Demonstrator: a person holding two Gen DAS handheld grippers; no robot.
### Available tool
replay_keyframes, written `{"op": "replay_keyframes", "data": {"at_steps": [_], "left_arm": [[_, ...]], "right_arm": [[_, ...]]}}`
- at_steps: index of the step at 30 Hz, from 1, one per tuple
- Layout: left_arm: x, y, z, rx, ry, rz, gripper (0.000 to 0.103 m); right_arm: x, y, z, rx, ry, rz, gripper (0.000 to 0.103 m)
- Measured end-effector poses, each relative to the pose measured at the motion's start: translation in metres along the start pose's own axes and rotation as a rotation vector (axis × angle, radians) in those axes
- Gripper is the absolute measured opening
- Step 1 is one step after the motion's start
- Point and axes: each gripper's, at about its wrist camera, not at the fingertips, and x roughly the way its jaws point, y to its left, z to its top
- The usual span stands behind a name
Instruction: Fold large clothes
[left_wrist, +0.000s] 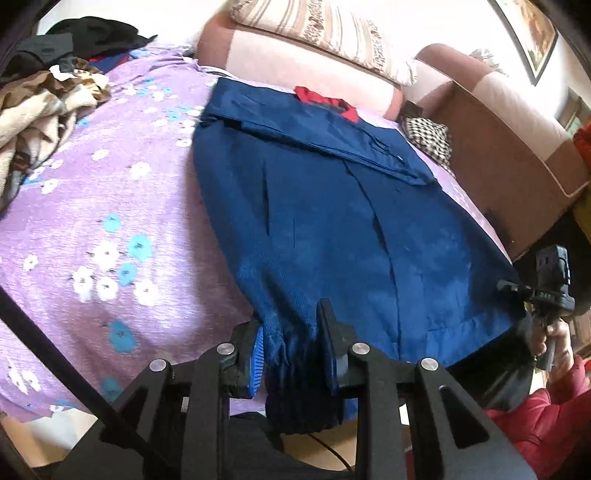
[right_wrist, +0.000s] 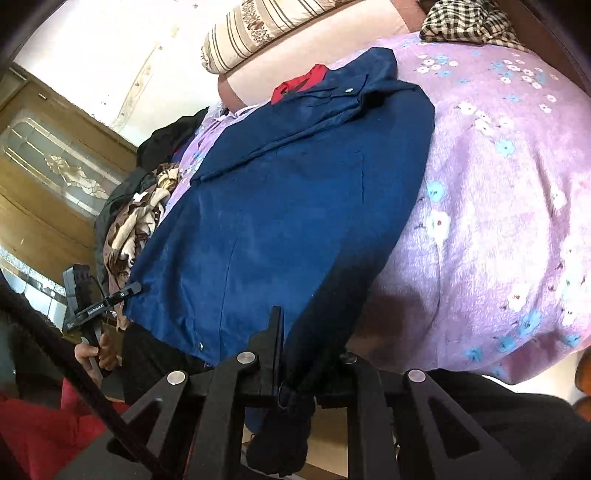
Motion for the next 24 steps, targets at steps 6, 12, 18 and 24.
{"op": "replay_keyframes", "data": {"at_steps": [6,12,18,24], "left_arm": [[0.025,0.007,-0.01,0.002,0.099,0.036,0.026],[0.052,0.008,-0.008,-0.022,0.191,0.011,0.062],[0.062,-0.018,0.0,0.08,0.151,0.059,0.026],[0.036,-0.012,0.002,0.017,0.041,-0.04,0.025]], "right_arm": [[0.011,-0.01,-0.004,-0.011,0.065,-0.057,0.019],[0.038,-0.014,-0.009,0.007,0.158,-0.144,0.035],[0.05,-0.036,-0.012,0.045,0.19,-0.156,0.015],[0.016,-0.017,-0.009,-0.028,0.067,0.006,0.01]]}}
